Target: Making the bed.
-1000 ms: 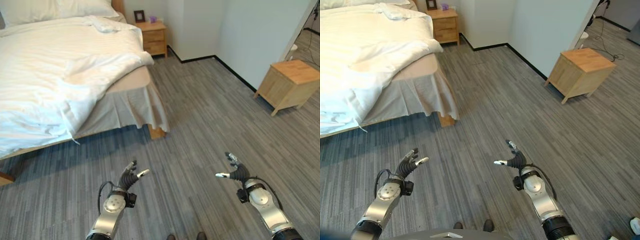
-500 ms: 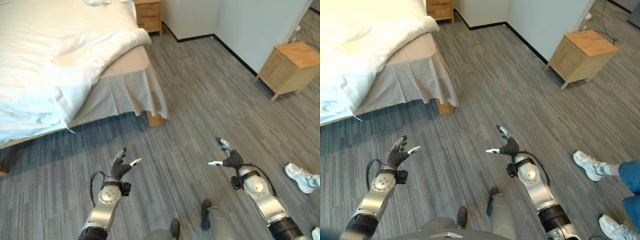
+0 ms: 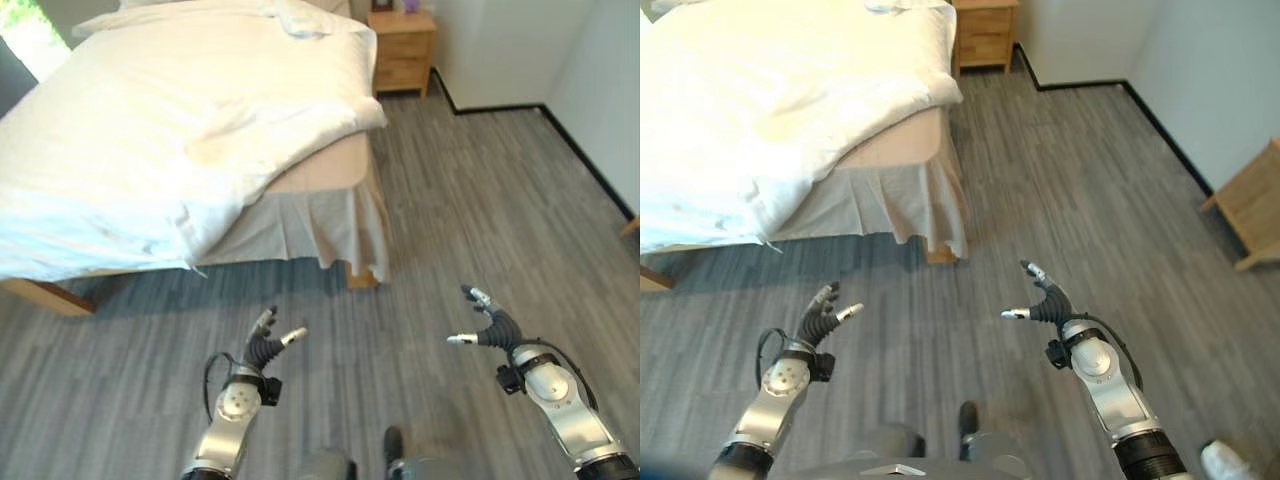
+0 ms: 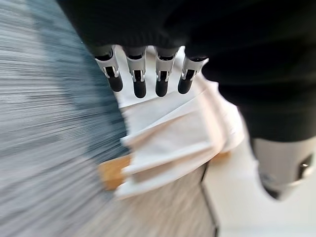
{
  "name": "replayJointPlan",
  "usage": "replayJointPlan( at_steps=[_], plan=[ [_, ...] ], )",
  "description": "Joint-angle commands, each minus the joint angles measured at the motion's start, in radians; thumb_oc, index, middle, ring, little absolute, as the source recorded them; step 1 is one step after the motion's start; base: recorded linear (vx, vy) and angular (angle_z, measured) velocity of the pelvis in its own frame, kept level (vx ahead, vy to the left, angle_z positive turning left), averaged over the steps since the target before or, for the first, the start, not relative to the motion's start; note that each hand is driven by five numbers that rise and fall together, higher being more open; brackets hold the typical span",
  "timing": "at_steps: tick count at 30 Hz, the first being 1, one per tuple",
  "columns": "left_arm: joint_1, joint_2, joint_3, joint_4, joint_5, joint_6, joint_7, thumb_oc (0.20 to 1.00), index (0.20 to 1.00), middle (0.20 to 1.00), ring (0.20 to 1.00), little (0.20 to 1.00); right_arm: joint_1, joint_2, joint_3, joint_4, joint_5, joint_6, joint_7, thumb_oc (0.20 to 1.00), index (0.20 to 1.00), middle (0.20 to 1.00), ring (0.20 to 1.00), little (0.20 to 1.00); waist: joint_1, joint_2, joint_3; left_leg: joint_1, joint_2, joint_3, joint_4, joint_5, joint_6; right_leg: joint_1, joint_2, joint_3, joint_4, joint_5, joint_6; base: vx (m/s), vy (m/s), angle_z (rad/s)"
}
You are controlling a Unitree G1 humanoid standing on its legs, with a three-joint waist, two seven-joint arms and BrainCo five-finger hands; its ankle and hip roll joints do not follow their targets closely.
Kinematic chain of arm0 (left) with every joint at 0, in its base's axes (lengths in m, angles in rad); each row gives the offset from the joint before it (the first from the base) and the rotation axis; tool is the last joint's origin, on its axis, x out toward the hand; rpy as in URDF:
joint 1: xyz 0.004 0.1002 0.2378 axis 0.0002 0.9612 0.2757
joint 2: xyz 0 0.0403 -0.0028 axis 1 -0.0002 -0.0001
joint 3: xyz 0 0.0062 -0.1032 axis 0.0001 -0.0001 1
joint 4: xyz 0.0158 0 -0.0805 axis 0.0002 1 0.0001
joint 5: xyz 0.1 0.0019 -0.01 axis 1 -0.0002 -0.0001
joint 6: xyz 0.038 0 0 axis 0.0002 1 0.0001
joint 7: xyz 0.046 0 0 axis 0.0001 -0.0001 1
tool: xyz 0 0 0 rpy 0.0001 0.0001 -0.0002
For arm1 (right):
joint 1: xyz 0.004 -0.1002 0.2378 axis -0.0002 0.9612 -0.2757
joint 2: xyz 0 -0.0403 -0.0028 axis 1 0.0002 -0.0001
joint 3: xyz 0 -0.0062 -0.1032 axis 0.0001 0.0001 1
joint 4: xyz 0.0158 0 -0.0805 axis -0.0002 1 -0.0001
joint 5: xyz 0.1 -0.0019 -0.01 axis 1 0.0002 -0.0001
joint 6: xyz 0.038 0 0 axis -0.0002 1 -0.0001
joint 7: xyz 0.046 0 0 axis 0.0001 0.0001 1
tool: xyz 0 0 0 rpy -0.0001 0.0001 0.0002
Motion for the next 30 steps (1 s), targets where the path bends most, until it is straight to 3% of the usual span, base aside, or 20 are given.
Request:
replayJointPlan(
  at_steps=[1,4,5,7,9,10,13,14,15,16,17,18,19,21,23,24,25,26,28,30],
  plan=[
    [-0.067,0.022,0.032,-0.056,-0.057,-0.054,-0.012,1.0,1.0,1.0,1.0,1.0,-0.039,-0.074,-0.049,-0.099,0.05,-0.044,-0.024,1.0,1.0,1.0,1.0,1.0,0.012,0.023,0.019,0.184,0.012,0.021,-0.454,0.209,-0.026,0.048,-0.077,-0.011,-0.103,0.106,0.134,0.38,-0.095,0.27],
    [-0.04,0.022,0.079,-0.054,-0.064,-0.06,-0.005,1.0,1.0,1.0,1.0,1.0,-0.031,-0.076,-0.081,-0.122,0.053,-0.053,-0.022,1.0,1.0,1.0,1.0,1.0,0.031,0.04,-0.008,0.154,-0.02,0.096,-0.697,0.218,-0.026,0.099,-0.069,-0.029,-0.117,0.068,0.145,0.37,-0.006,0.41],
    [-0.038,0.022,0.08,-0.056,-0.064,-0.058,-0.006,1.0,1.0,1.0,1.0,1.0,-0.03,-0.076,-0.08,-0.123,0.053,-0.053,-0.022,1.0,1.0,1.0,1.0,1.0,0.031,0.036,-0.008,0.165,-0.027,0.098,-0.712,0.223,-0.024,0.103,-0.075,-0.029,-0.117,0.065,0.147,0.4,0.042,0.38],
    [0.001,0.034,0.158,-0.089,-0.022,-0.053,0.028,1.0,1.0,1.0,1.0,1.0,-0.05,-0.061,-0.09,-0.12,0.041,-0.05,-0.02,1.0,1.0,1.0,1.0,1.0,0.07,0.064,-0.039,0.17,-0.056,0.098,-0.95,0.319,-0.048,0.18,-0.05,-0.024,-0.117,0.013,0.166,0.58,0.072,0.08],
    [0.025,0.045,0.198,-0.126,0.007,-0.052,0.037,1.0,1.0,1.0,1.0,1.0,-0.061,-0.048,-0.091,-0.139,0.055,-0.051,-0.007,1.0,1.0,1.0,1.0,1.0,0.076,0.066,-0.052,0.184,-0.064,0.095,-0.946,0.31,-0.039,0.201,-0.05,-0.017,-0.117,-0.005,0.168,0.47,0.09,-0.12],
    [0.056,0.038,0.227,-0.157,0.019,-0.056,0.036,1.0,1.0,1.0,1.0,1.0,-0.05,-0.03,-0.082,-0.148,0.046,-0.055,0.007,1.0,1.0,1.0,1.0,1.0,0.074,0.056,-0.071,0.212,-0.082,0.104,-0.952,0.281,-0.011,0.225,-0.068,-0.021,-0.117,-0.019,0.171,0.59,0.139,-0.09],
    [0.061,0.051,0.281,-0.195,0.023,-0.046,0.044,1.0,1.0,1.0,1.0,1.0,-0.044,-0.003,-0.086,-0.129,0.019,-0.048,0.011,1.0,1.0,1.0,1.0,1.0,0.088,0.027,-0.082,0.291,-0.129,0.122,-0.991,0.228,0.042,0.17,-0.134,-0.039,0.124,0.094,0.237,0.39,0.157,-0.11],
    [0.057,0.059,0.296,-0.21,0.015,-0.046,0.05,1.0,1.0,1.0,1.0,1.0,-0.042,0.007,-0.092,-0.133,0.029,-0.047,0.011,1.0,1.0,1.0,1.0,1.0,0.08,0.034,-0.07,0.317,-0.128,0.122,-0.997,0.214,0.054,0.116,-0.149,-0.036,0.248,0.149,0.257,0.18,0.124,-0.15],
    [0.056,0.059,0.297,-0.211,0.014,-0.045,0.05,1.0,1.0,1.0,1.0,1.0,-0.043,0.007,-0.092,-0.133,0.029,-0.046,0.012,1.0,1.0,1.0,1.0,1.0,0.084,0.036,-0.074,0.311,-0.124,0.127,-0.999,0.219,0.054,0.105,-0.145,-0.031,0.252,0.152,0.255,0.34,0.161,-0.22],
    [0.031,0.088,0.306,-0.206,-0.006,-0.05,0.062,1.0,1.0,1.0,1.0,1.0,-0.016,0.008,-0.122,-0.147,0.013,-0.044,0.021,1.0,1.0,1.0,1.0,1.0,0.027,0.09,-0.032,0.401,-0.085,0.073,-1.006,0.188,0.064,-0.088,-0.118,0.001,0.487,0.178,0.247,0.26,0.099,-0.18],
    [0.028,0.087,0.305,-0.203,-0.006,-0.051,0.063,1.0,1.0,1.0,1.0,1.0,-0.016,0.007,-0.123,-0.149,0.012,-0.043,0.022,1.0,1.0,1.0,1.0,1.0,0.024,0.088,-0.031,0.4,-0.089,0.069,-1.006,0.184,0.064,-0.095,-0.123,-0.001,0.503,0.168,0.246,0.39,0.105,0.28],
    [0.022,0.099,0.313,-0.204,0.002,-0.051,0.066,1.0,1.0,1.0,1.0,1.0,-0.003,-0.001,-0.139,-0.155,0.003,-0.043,0.021,1.0,1.0,1.0,1.0,1.0,0.011,0.097,-0.026,0.417,-0.083,0.062,-1.006,0.176,0.06,-0.136,-0.14,0.003,0.472,0.149,0.23,0.33,-0.08,0.91],
    [0.014,0.108,0.311,-0.199,-0.006,-0.051,0.062,1.0,1.0,1.0,1.0,1.0,0.012,-0.016,-0.166,-0.146,0.012,-0.035,0.02,1.0,1.0,1.0,1.0,1.0,-0.004,0.099,-0.02,0.446,-0.083,0.028,-1.006,0.16,0.043,-0.173,-0.188,-0.004,0.348,0.136,0.213,0.35,-0.074,0.75],
    [0.014,0.111,0.307,-0.196,-0.016,-0.054,0.055,1.0,1.0,1.0,1.0,1.0,0.02,-0.024,-0.186,-0.148,0.018,-0.029,0.015,1.0,1.0,1.0,1.0,1.0,-0.021,0.098,-0.02,0.462,-0.083,0.0,-1.006,0.144,0.036,-0.16,-0.194,-0.001,0.269,0.144,0.217,0.29,-0.114,0.3],
    [0.011,0.119,0.301,-0.18,-0.015,-0.053,0.046,1.0,1.0,1.0,1.0,1.0,0.034,-0.055,-0.221,-0.141,0.006,-0.026,0.016,1.0,1.0,1.0,1.0,1.0,-0.049,0.072,-0.023,0.484,-0.099,-0.048,-1.006,0.118,0.022,-0.16,-0.161,0.107,0.091,0.17,0.242,0.36,-0.16,0.59],
    [0.003,0.128,0.295,-0.168,-0.005,-0.054,0.041,1.0,1.0,1.0,1.0,1.0,0.041,-0.082,-0.243,-0.144,-0.008,-0.024,0.021,1.0,1.0,1.0,1.0,1.0,-0.068,0.058,-0.026,0.493,-0.104,-0.081,-1.006,0.106,0.019,-0.167,-0.123,0.202,0.025,0.179,0.256,0.36,-0.134,0.92],
    [-0.01,0.149,0.282,-0.161,0.042,-0.046,0.048,1.0,1.0,1.0,1.0,1.0,0.038,-0.133,-0.269,-0.151,-0.045,-0.02,0.009,1.0,1.0,1.0,1.0,1.0,-0.072,0.054,-0.022,0.51,-0.099,-0.099,-1.006,0.088,0.013,-0.162,-0.103,0.241,-0.003,0.191,0.275,0.29,-0.124,1.03],
    [-0.013,0.139,0.259,-0.167,0.024,-0.046,0.026,1.0,1.0,1.0,1.0,1.0,0.063,-0.143,-0.301,-0.154,-0.032,-0.014,0.018,1.0,1.0,1.0,1.0,1.0,-0.066,0.04,-0.032,0.502,-0.105,-0.136,-1.006,0.102,0.011,-0.123,-0.107,0.255,-0.016,0.175,0.267,0.18,-0.152,1.21],
    [0.015,0.1,0.257,-0.169,-0.023,-0.059,-0.001,1.0,1.0,1.0,1.0,1.0,0.02,-0.213,-0.348,-0.148,-0.028,-0.014,-0.001,1.0,1.0,1.0,1.0,1.0,-0.052,0.014,-0.047,0.489,-0.102,-0.161,-1.006,0.115,0.002,-0.095,-0.118,0.217,-0.053,0.194,0.259,0.15,-0.218,1.39],
    [0.024,0.09,0.256,-0.167,-0.044,-0.058,-0.006,1.0,1.0,1.0,1.0,1.0,0.005,-0.228,-0.358,-0.135,-0.005,-0.017,-0.01,1.0,1.0,1.0,1.0,1.0,-0.047,0.013,-0.052,0.487,-0.098,-0.17,-1.006,0.12,-0.003,-0.081,-0.113,0.206,-0.066,0.189,0.255,0.11,-0.111,0.82]
  ],
)
